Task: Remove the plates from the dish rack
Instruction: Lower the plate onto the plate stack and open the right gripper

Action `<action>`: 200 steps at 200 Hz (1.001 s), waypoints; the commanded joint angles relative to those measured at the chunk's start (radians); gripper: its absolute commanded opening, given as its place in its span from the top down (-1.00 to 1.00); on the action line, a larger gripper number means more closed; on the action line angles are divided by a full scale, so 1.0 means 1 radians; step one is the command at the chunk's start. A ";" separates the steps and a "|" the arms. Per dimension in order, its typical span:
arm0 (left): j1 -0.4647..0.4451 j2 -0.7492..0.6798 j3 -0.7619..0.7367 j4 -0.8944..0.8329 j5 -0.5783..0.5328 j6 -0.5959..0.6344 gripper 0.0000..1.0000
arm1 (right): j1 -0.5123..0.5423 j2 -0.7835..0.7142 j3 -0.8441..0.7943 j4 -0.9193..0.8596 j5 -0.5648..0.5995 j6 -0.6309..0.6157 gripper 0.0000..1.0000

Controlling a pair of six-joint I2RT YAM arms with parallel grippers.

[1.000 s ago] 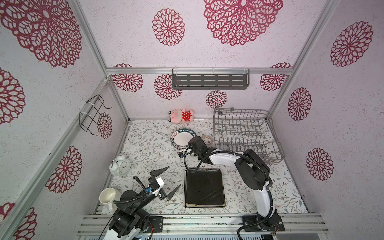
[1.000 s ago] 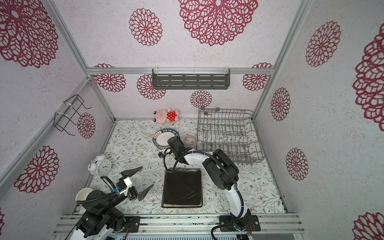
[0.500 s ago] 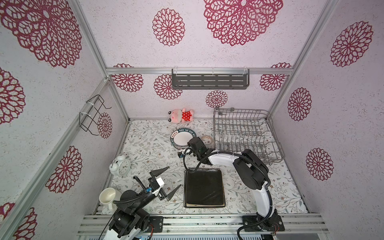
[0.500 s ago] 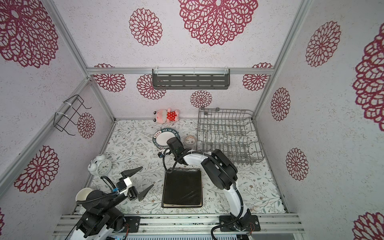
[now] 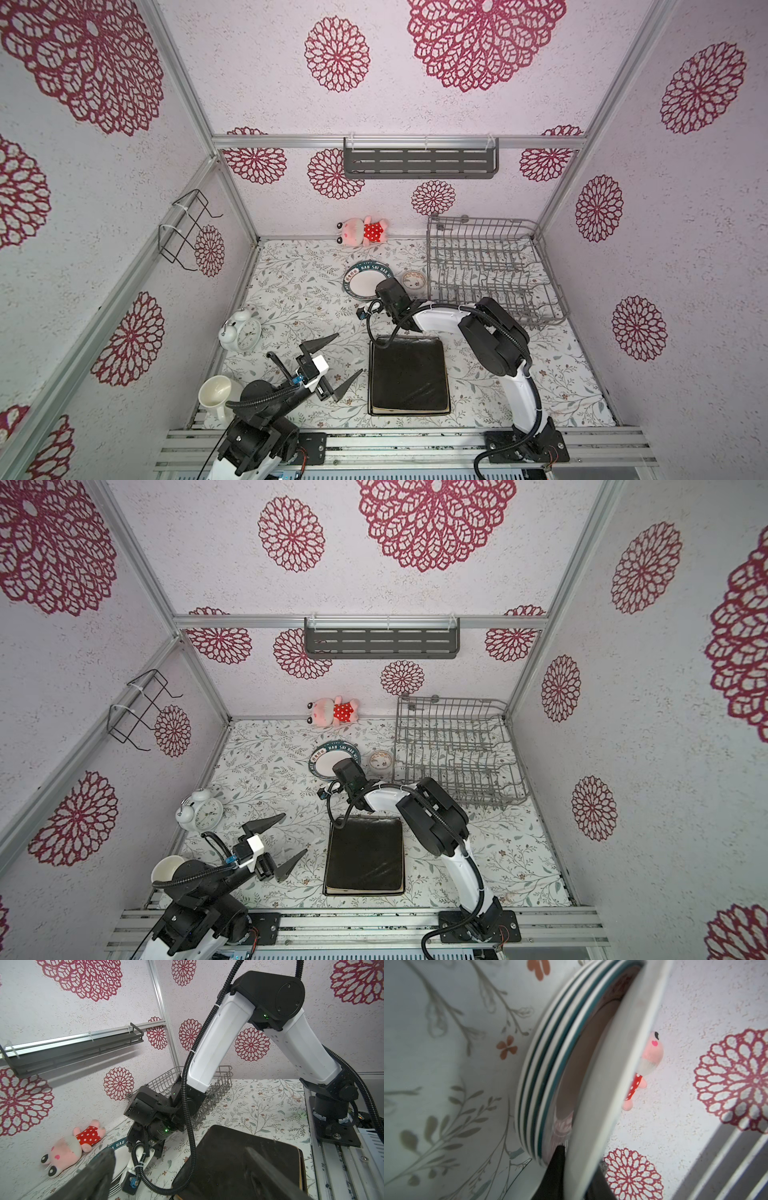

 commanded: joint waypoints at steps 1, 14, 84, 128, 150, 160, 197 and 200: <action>0.009 -0.009 -0.011 -0.002 0.008 0.005 -0.95 | 0.008 -0.009 0.048 0.021 0.028 0.000 0.45; 0.009 -0.009 -0.010 -0.003 0.011 0.005 -0.95 | 0.008 -0.009 0.057 0.012 0.030 -0.001 0.36; 0.009 -0.009 -0.010 -0.005 0.017 0.005 -0.95 | 0.010 -0.043 0.159 -0.318 -0.062 0.120 0.16; 0.009 -0.009 -0.008 -0.007 0.027 0.006 -0.95 | 0.010 -0.019 0.280 -0.528 -0.136 0.227 0.08; 0.010 -0.009 -0.007 -0.009 0.031 0.006 -0.95 | 0.008 -0.002 0.317 -0.574 -0.143 0.246 0.06; 0.008 -0.009 -0.007 -0.009 0.032 0.006 -0.95 | 0.008 0.001 0.324 -0.582 -0.148 0.250 0.05; 0.010 -0.009 -0.005 -0.013 0.036 0.006 -0.95 | 0.008 0.020 0.356 -0.612 -0.154 0.267 0.03; 0.010 -0.009 -0.006 -0.012 0.036 0.005 -0.95 | 0.007 0.020 0.358 -0.613 -0.155 0.268 0.02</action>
